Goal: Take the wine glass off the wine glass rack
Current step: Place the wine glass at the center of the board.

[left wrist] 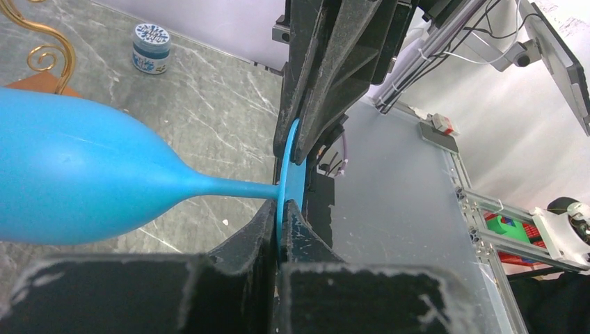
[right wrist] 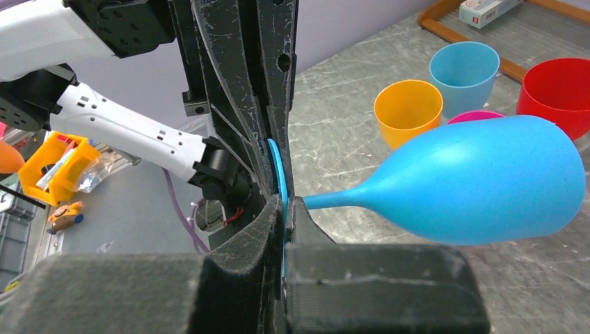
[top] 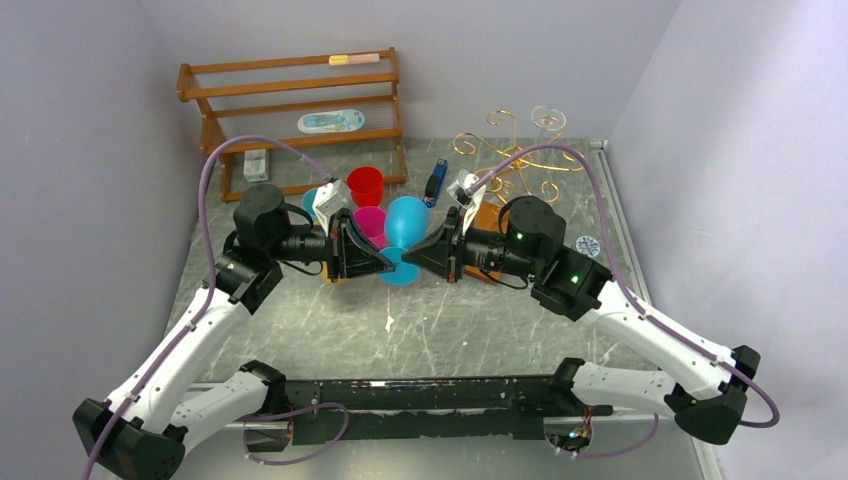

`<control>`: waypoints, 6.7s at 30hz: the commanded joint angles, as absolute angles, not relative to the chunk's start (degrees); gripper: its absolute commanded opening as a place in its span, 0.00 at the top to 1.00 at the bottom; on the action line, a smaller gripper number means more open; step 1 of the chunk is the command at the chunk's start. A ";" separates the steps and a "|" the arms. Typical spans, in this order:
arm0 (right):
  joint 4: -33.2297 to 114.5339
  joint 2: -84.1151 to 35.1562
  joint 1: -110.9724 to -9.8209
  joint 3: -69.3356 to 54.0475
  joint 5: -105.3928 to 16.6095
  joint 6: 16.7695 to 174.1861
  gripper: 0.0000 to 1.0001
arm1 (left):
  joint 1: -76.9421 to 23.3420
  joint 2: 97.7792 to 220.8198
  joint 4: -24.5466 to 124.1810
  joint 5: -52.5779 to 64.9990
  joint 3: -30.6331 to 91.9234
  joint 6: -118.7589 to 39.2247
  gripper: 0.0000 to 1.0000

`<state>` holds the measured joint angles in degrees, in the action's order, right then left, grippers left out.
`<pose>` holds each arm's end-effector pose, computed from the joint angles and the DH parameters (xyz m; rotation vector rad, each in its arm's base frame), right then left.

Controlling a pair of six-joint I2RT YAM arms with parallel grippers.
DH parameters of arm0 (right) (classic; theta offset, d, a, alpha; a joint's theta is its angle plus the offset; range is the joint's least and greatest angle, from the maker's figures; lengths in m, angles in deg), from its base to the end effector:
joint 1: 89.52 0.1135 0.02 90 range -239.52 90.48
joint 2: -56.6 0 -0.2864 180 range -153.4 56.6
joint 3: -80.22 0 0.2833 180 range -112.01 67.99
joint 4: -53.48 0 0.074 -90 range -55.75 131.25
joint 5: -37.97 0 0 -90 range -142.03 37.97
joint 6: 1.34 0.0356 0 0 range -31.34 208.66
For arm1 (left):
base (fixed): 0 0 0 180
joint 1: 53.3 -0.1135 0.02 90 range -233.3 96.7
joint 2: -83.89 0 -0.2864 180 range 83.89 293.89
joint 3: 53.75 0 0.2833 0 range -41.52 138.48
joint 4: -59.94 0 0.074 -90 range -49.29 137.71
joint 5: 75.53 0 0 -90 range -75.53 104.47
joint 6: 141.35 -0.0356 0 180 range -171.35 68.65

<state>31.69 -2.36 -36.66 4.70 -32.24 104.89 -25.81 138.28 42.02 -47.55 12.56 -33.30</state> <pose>0.1419 0.2073 0.4298 -0.8280 1.6000 1.1764 0.1812 -0.1297 0.3954 1.0108 1.5480 -1.4678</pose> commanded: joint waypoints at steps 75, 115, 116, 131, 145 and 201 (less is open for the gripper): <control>64.32 1.40 -26.01 21.22 -33.21 99.14 0.83 | -24.87 128.72 47.93 -40.95 6.69 -39.40 0.95; 41.67 4.69 -24.37 27.93 -37.45 59.06 1.00 | -24.82 129.97 28.97 -29.95 20.87 -41.74 0.04; 41.45 4.60 -24.10 28.69 -40.03 57.46 1.00 | -24.82 130.36 29.47 -29.40 20.90 -41.32 0.04; 43.95 10.03 -21.01 40.71 -43.67 42.10 1.00 | -24.82 140.92 23.54 -30.61 29.74 -38.29 0.08; 46.80 9.40 -17.47 43.67 -44.96 35.86 1.00 | -19.63 149.99 3.09 -36.65 35.33 -51.59 0.27; 47.41 9.69 -17.48 43.91 -55.37 30.54 0.69 | -11.92 152.42 -5.38 -34.02 33.26 -63.75 0.95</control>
<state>44.69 8.05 -17.19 45.60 -53.44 28.83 -12.90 152.99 -2.48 -33.43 33.89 -62.53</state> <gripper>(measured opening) 0.260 0.077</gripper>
